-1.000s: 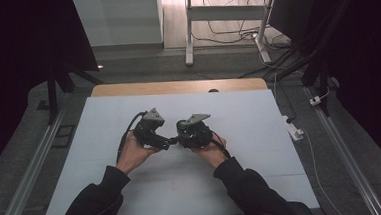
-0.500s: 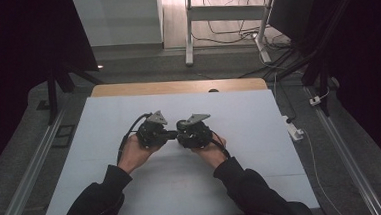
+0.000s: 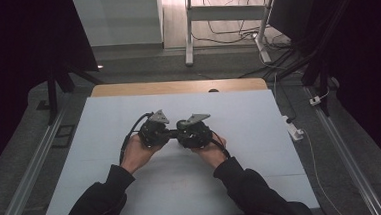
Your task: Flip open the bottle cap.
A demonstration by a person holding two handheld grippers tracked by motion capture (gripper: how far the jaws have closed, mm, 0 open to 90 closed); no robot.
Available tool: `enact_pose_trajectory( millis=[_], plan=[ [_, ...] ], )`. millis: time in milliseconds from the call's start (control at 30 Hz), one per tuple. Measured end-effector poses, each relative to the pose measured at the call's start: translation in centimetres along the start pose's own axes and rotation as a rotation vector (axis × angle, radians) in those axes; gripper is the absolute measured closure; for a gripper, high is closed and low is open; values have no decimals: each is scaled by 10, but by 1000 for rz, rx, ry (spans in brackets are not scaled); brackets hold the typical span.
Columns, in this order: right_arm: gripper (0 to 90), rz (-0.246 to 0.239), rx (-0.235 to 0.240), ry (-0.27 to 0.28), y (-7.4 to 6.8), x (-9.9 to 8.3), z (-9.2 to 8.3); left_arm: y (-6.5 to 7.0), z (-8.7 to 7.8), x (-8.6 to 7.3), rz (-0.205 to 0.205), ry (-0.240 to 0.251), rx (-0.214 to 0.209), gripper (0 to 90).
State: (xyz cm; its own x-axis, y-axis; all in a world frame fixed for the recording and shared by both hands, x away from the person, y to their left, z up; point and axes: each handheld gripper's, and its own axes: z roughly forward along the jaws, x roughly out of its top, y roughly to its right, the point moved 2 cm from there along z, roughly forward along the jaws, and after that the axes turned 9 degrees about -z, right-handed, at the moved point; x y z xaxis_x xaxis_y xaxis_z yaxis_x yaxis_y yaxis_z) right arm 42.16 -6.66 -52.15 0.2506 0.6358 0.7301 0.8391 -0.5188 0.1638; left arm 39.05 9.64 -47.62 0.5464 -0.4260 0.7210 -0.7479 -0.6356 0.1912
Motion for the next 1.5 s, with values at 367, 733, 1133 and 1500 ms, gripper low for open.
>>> enact_pose_trajectory(
  millis=[367,733,1133,1500],
  plan=[
    [533,1,1,-5,0,0,0,1,-2,4,-11,28,8,888],
    [533,7,2,-1,1,0,0,-1,-5,11,-21,53,24,889],
    [533,-7,3,-6,0,0,0,-14,-7,24,-58,79,63,889],
    [531,-7,9,-5,1,0,0,-18,-4,25,-53,64,70,884]
  ],
)
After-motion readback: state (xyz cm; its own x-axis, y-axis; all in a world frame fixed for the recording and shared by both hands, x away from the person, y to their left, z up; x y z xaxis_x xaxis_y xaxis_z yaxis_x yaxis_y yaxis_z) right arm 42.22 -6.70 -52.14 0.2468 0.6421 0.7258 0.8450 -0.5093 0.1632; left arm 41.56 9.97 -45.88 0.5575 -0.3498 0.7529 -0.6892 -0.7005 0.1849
